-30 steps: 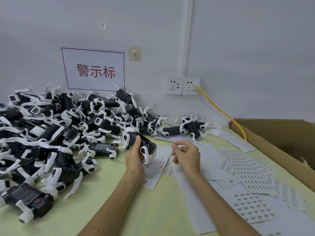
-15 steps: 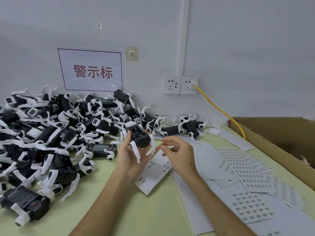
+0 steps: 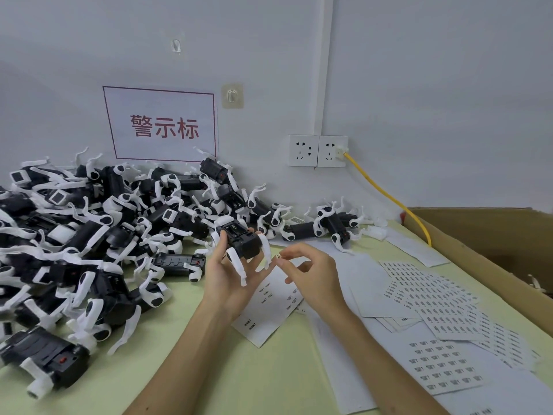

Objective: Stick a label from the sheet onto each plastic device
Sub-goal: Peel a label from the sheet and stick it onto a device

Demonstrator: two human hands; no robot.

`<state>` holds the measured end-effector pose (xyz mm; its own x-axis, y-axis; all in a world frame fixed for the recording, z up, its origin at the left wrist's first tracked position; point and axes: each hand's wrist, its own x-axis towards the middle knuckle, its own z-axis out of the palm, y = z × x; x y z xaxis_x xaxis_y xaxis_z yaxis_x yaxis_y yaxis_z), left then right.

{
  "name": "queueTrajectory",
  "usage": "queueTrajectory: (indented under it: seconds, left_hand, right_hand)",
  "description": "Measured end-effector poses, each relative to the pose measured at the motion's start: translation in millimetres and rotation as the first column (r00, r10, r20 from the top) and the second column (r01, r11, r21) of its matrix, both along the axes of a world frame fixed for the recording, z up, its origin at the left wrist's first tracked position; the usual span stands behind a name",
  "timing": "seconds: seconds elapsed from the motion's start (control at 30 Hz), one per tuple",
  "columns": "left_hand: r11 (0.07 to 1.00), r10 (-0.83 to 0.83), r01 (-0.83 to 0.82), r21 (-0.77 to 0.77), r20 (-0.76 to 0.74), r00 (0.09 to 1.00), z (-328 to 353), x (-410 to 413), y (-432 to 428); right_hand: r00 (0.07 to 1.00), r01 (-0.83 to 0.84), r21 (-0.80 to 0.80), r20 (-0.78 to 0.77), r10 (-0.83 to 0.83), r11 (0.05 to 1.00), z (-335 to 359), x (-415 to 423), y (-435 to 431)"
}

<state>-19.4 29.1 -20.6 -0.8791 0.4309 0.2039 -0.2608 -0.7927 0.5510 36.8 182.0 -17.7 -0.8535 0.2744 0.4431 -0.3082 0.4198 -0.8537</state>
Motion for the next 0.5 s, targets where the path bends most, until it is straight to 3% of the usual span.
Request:
queueTrajectory:
  seconds: [0.13, 0.37, 0.5]
  left_hand:
    - [0.998, 0.066, -0.066, -0.009, 0.004, 0.998, 4.7, 1.1, -2.9]
    - [0.975, 0.005, -0.048, -0.216, -0.197, 0.98, 12.6, 12.8, 0.7]
    - [0.925, -0.036, -0.097, -0.368, -0.339, 0.94, 17.1, 18.3, 6.9]
  right_hand:
    - [0.997, -0.031, 0.031, 0.077, 0.029, 0.999, -2.0, -0.9, -0.4]
    - [0.994, 0.026, -0.109, 0.111, -0.013, 0.994, 3.2, -0.5, 4.1]
    - [0.982, 0.044, -0.104, 0.186, -0.024, 0.994, 3.3, -0.2, 2.6]
